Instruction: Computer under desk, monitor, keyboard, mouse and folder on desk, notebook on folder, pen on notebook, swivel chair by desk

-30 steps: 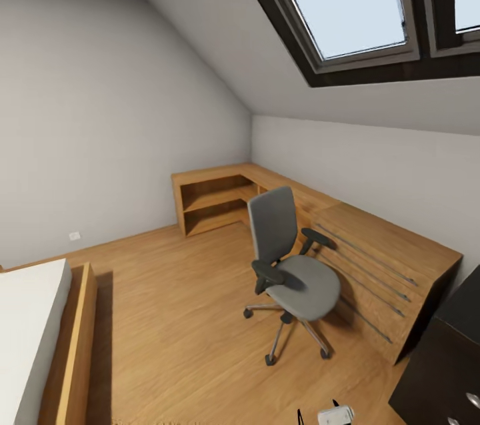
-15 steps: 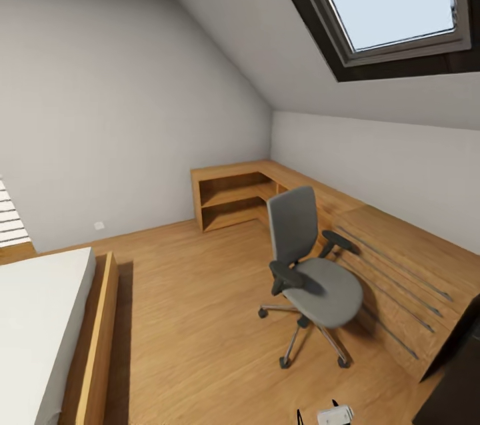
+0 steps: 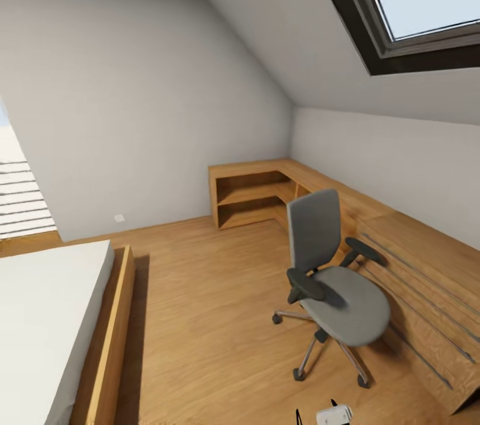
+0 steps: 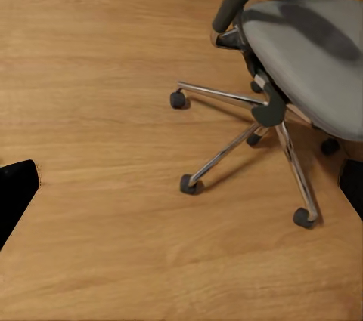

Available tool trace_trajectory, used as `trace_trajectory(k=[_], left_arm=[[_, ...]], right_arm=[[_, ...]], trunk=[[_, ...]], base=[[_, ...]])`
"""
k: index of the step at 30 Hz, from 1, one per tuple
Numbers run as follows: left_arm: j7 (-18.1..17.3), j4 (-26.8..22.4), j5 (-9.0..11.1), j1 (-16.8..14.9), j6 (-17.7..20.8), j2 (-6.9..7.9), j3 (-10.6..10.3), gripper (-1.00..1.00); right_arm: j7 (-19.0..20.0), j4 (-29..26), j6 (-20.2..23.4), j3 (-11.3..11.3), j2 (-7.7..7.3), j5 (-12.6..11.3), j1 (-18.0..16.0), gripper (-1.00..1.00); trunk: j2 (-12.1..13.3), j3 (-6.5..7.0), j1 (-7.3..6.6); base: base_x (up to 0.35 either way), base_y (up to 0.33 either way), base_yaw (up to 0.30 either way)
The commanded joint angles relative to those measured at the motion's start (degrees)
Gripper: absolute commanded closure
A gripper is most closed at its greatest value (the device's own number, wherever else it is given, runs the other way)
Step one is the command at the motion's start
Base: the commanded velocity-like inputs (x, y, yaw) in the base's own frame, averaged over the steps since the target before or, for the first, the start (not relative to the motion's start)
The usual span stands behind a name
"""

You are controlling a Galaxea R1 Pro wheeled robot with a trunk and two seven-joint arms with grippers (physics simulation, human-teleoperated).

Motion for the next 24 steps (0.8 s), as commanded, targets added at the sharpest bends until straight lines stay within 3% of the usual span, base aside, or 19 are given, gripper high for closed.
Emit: trace_trajectory(k=[1, 15, 24], left_arm=[[0.47, -0.15, 0.26, 0.02, -0.05, -0.01, -0.49, -1.00], [0.40, -0.08, 0.23, 0.02, 0.04, -0.88, -0.61, -1.00], [0.40, -0.10, -0.06, 0.02, 0.12, -1.09, -0.76, -1.00]], right_arm=[[-0.52, 0.00, 0.00, 0.49, 0.04, 0.00, -0.03, -1.00], [-0.52, 0.00, 0.04, 0.50, 0.10, 0.02, -0.02, -1.00], [-0.52, 0.00, 0.01, 0.22, 0.03, -0.06, -0.02, -1.00]], trunk=[[-0.08, -0.15, 0.02], [-0.08, -1.15, 0.02], [-0.08, -1.81, 0.02]], base=[[0.022, -0.006, 0.186], [0.006, -0.001, 0.180], [0.228, 0.000, 0.164]])
